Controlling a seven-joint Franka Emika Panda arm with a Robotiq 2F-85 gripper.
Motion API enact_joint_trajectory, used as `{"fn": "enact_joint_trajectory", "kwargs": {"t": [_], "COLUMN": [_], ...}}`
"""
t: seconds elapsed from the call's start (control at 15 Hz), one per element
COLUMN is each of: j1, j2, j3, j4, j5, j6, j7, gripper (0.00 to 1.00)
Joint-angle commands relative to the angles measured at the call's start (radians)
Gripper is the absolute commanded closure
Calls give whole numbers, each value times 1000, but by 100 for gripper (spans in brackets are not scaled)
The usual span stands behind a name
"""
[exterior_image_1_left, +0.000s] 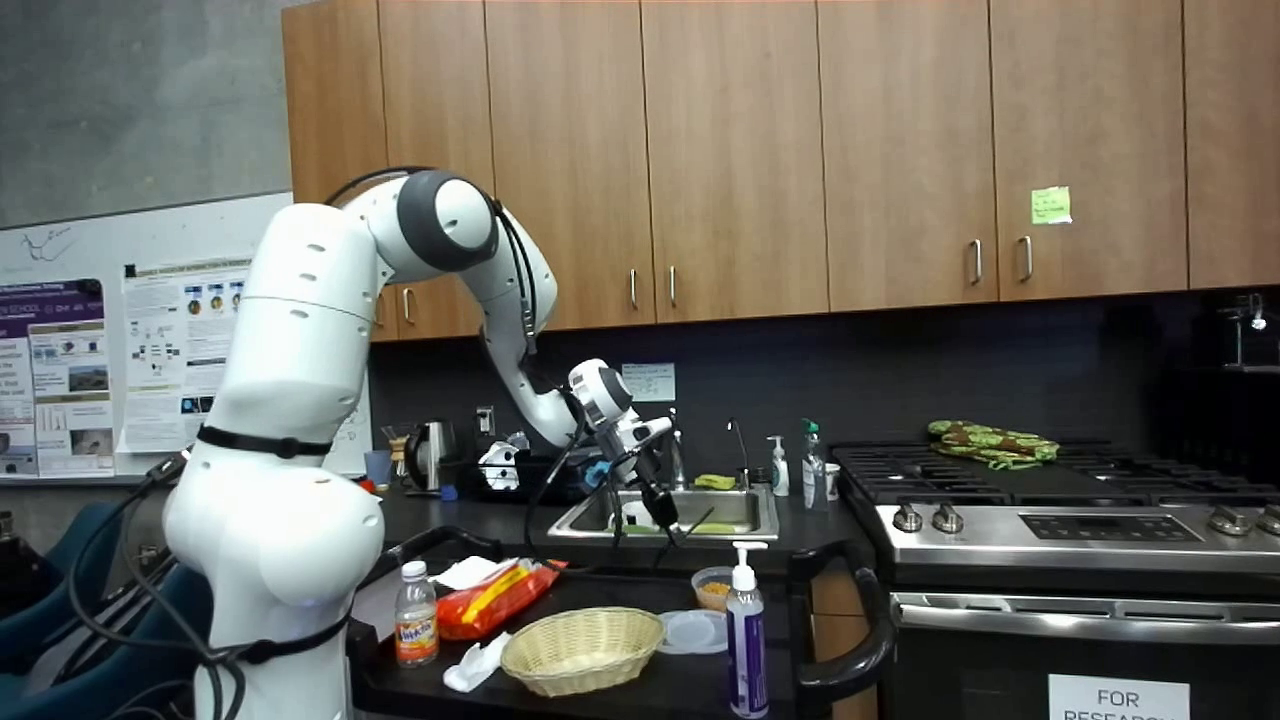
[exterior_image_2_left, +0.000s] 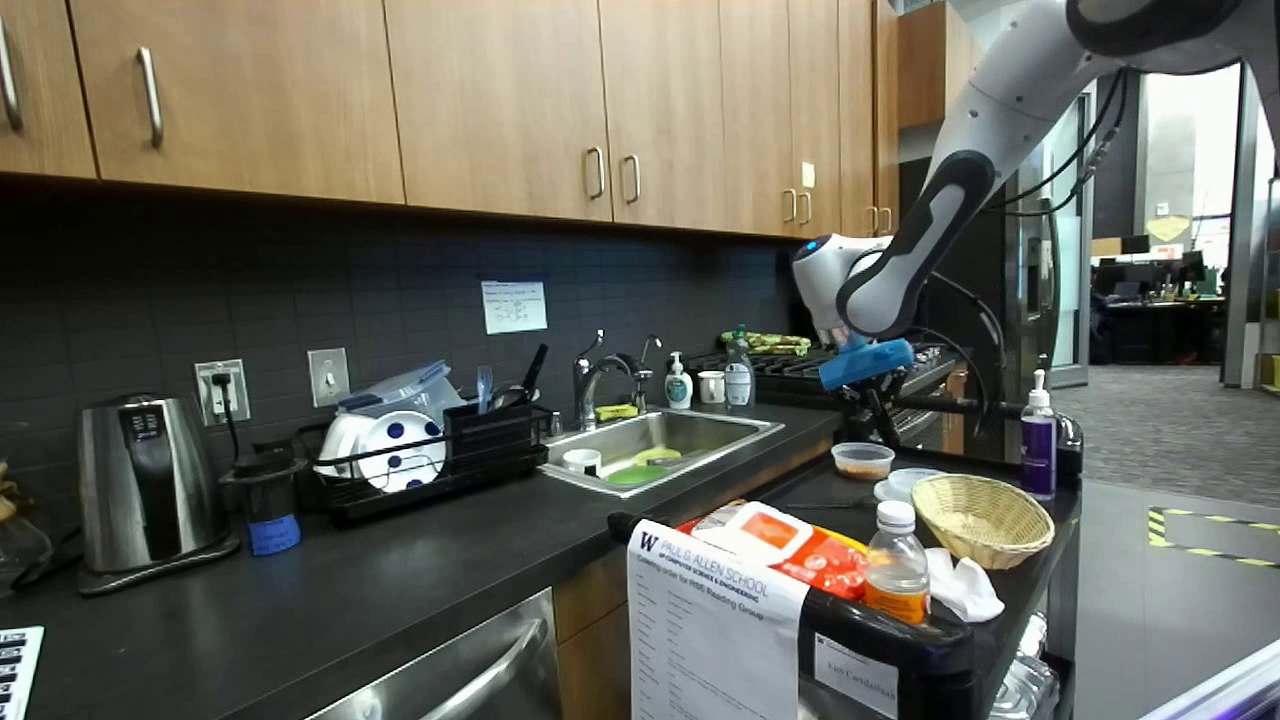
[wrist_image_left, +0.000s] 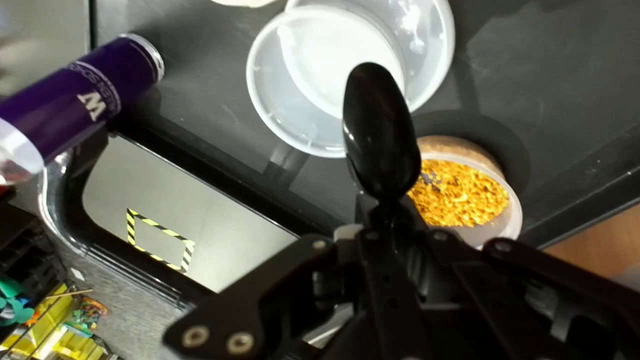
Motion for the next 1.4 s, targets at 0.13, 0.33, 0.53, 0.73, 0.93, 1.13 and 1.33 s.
{"fn": "enact_joint_trajectory", "kwargs": {"t": [0.13,0.33,0.53,0.73,0.93,1.13,1.33], "j1": [47,47,40,39,43,46,44], "j2": [121,163,205,241,266,288,305], "j3": [-35,-52,-70,-82,-89,-91,-91], "j4": [195,262,321,367,388,394,392], "j5": [-76,-92,-86,-76,-69,-65,-59], "j6": [-40,-32,-17,-13,-13,-15,-6], "j7": [-23,-41,-77,-110,-129,-136,-139], "gripper": [97,97,97,97,97,97,97]}}
